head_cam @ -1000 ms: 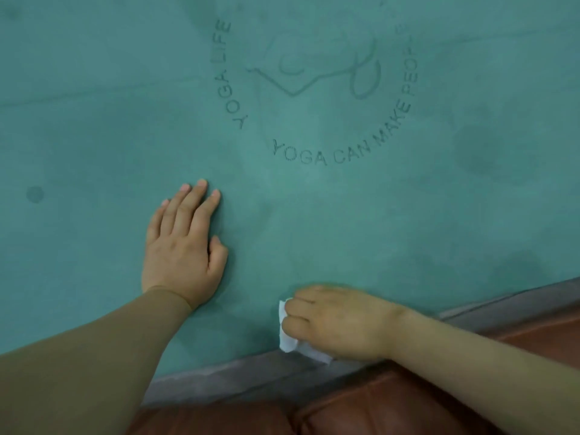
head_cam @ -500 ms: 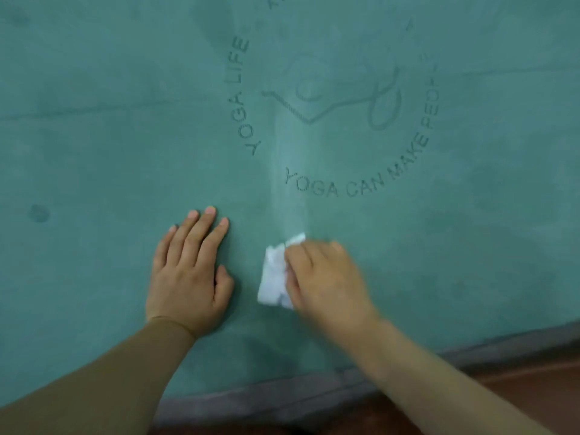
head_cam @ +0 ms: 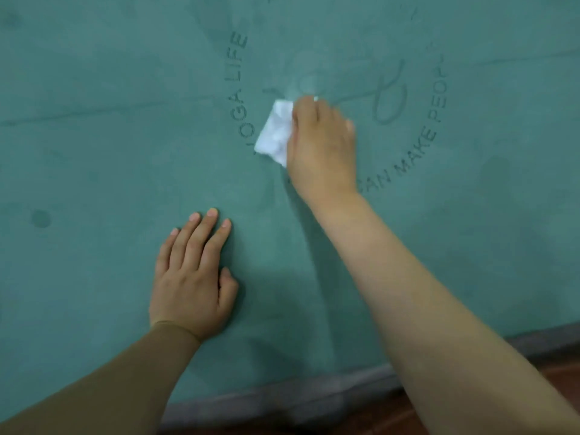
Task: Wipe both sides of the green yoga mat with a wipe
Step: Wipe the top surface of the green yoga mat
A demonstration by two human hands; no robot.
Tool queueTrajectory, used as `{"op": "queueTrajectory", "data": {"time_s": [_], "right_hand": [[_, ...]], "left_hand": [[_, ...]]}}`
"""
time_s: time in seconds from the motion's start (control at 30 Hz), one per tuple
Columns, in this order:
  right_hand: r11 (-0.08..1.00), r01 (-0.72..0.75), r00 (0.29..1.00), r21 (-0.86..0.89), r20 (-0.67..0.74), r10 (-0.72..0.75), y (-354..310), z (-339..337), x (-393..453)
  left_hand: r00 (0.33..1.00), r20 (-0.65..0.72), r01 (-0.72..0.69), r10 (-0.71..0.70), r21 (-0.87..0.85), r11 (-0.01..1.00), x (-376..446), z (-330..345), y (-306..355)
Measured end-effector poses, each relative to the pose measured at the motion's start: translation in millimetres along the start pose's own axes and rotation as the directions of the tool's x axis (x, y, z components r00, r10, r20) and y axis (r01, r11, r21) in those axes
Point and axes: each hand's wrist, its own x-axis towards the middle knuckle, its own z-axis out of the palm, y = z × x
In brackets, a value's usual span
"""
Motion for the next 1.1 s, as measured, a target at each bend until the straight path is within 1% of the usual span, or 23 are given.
{"op": "queueTrajectory", "data": {"time_s": [0.03,0.13,0.17,0.2,0.27,0.3,0.37,0.4,0.47,0.5,0.53,0.57,0.63,0.73,0.77,0.8,0.87,0.93,0.97,1.0,1.03,1.07,1.1], "right_hand": [[0.999,0.035,0.999,0.024,0.024,-0.036,9.6,-2.8,-51.5],[0.997,0.076,0.960,-0.006,0.269,-0.072,46.9,-29.9,-205.6],[0.997,0.078,0.939,0.011,0.335,-0.077,54.7,-41.7,-237.3],[0.995,0.094,0.925,0.038,0.366,-0.102,61.0,-47.0,-250.7],[0.984,0.173,0.932,0.044,0.315,-0.178,67.7,-39.5,-215.3],[0.985,0.171,0.956,0.020,0.239,-0.171,65.6,-31.5,-172.4],[0.994,0.109,0.994,-0.024,0.017,-0.109,52.9,-18.5,-65.1],[0.997,0.069,0.997,-0.030,-0.025,-0.070,43.9,-14.9,-12.2],[0.999,0.011,1.000,-0.043,-0.028,-0.012,27.1,-10.2,63.9],[0.998,-0.003,1.000,-0.055,-0.024,0.002,21.0,-7.8,74.9],[0.999,-0.022,1.000,-0.048,-0.023,0.021,20.1,-7.0,65.5],[0.999,-0.034,0.999,-0.034,-0.039,0.033,24.6,-6.6,37.5],[0.997,-0.050,0.998,0.055,-0.026,0.051,42.2,-12.1,-62.1],[0.995,-0.097,0.987,-0.004,0.132,0.097,75.2,-36.2,-218.5],[0.992,-0.125,0.977,0.003,0.174,0.123,80.8,-45.2,-245.8],[0.990,-0.138,0.974,-0.004,0.181,0.136,83.6,-47.8,-253.7],[0.995,-0.095,0.988,0.025,0.127,0.091,77.0,-34.9,-209.8],[0.997,-0.015,1.000,0.074,0.005,0.015,54.0,-16.4,-118.7],[0.997,0.023,0.997,0.069,-0.073,-0.018,42.0,-7.7,-65.1],[0.998,0.028,0.993,0.057,-0.112,-0.021,30.3,-3.6,-13.2],[0.999,0.000,0.993,0.048,-0.118,0.006,20.1,-2.9,30.8],[0.998,-0.034,0.995,0.049,-0.097,0.038,17.0,-2.4,54.8],[0.998,-0.047,0.995,0.047,-0.088,0.051,20.5,0.1,57.9]], "left_hand": [[1.000,-0.002,0.003,-0.003,0.001,1.000,-0.2,-0.4,0.0],[1.000,0.008,0.010,-0.010,0.007,1.000,-0.2,1.1,0.8],[1.000,0.015,0.012,-0.012,0.010,1.000,-0.4,1.3,0.6],[1.000,0.019,0.014,-0.014,0.012,1.000,-0.4,1.2,0.4],[1.000,0.017,0.017,-0.018,0.016,1.000,-0.6,0.1,0.9],[1.000,0.014,0.016,-0.016,0.015,1.000,-0.6,-0.1,1.1],[1.000,0.005,0.014,-0.015,0.008,1.000,-0.6,0.1,1.1],[1.000,0.001,0.012,-0.012,0.005,1.000,-0.2,0.6,1.0],[1.000,0.002,0.004,-0.004,0.004,1.000,-0.1,1.6,0.7],[1.000,0.001,0.000,0.000,0.003,1.000,0.4,1.8,0.4],[1.000,0.003,0.001,-0.001,0.005,1.000,0.3,1.5,0.0],[1.000,0.007,0.005,-0.005,0.008,1.000,-0.1,0.9,-0.1],[1.000,0.021,0.015,-0.016,0.006,1.000,-0.5,-0.4,0.1],[1.000,0.026,0.018,-0.018,0.001,1.000,1.5,-0.5,0.3],[0.999,0.030,0.015,-0.015,0.004,1.000,1.2,-0.3,0.0],[0.999,0.032,0.013,-0.013,0.001,1.000,1.0,-0.2,-0.2],[1.000,0.028,0.013,-0.013,-0.004,1.000,0.9,-0.5,-1.4],[0.999,0.036,0.010,-0.010,0.000,1.000,-0.1,-0.5,-1.3],[1.000,0.030,0.007,-0.007,-0.001,1.000,0.5,-0.5,-1.0],[1.000,0.025,0.005,-0.005,0.002,1.000,0.8,0.0,-1.0],[1.000,0.028,0.006,-0.006,0.009,1.000,0.4,0.6,-0.6],[0.999,0.036,0.008,-0.008,0.010,1.000,0.2,0.4,-0.1],[0.999,0.040,0.012,-0.012,0.002,1.000,1.4,-0.4,0.2]]}}
